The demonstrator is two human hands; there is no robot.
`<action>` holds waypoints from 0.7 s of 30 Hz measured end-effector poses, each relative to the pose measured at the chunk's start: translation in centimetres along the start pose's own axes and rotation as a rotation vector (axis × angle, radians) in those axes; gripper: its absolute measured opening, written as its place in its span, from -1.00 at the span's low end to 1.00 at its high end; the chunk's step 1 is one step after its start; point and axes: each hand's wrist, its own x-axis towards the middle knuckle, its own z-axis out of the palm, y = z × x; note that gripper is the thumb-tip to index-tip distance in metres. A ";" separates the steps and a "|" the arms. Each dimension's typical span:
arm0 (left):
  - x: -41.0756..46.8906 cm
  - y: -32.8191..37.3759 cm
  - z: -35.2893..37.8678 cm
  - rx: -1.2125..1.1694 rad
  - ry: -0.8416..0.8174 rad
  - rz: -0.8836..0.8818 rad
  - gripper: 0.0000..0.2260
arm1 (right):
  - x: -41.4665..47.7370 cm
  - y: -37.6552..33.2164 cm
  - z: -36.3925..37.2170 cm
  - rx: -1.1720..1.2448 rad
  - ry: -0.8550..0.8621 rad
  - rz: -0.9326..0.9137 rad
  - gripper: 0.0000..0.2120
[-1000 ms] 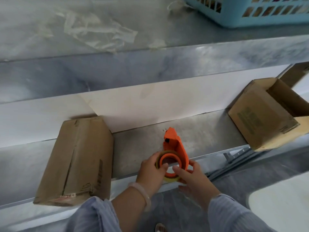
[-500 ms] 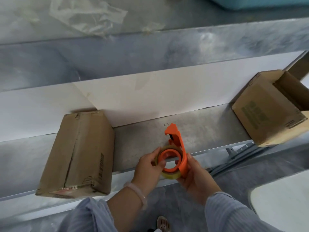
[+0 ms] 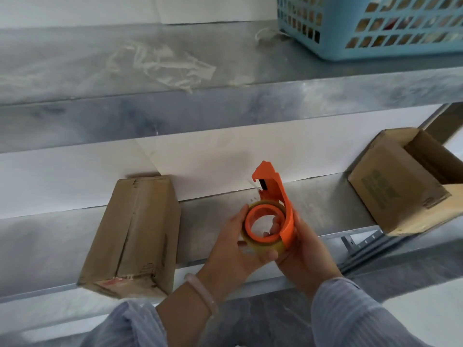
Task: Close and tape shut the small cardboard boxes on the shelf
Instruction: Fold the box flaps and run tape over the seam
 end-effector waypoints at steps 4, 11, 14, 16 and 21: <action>-0.1 0.4 -0.1 0.043 0.061 0.111 -0.35 | -0.5 -0.3 0.6 0.025 -0.033 0.007 -0.53; -0.9 0.7 0.1 0.134 0.093 0.206 -0.29 | -1.3 -0.9 1.9 -0.080 -0.045 -0.012 -0.50; -1.0 1.7 -0.7 0.140 0.010 0.154 -0.30 | -2.0 -2.0 2.8 -0.097 -0.099 -0.022 -0.17; -1.1 2.3 -1.6 0.066 -0.069 0.088 -0.31 | -2.6 -2.9 3.0 -0.118 -0.117 -0.036 -0.07; -1.0 5.1 -4.6 -0.498 0.144 -0.200 -0.60 | -4.4 -5.3 4.4 -0.443 -0.227 -0.069 -0.08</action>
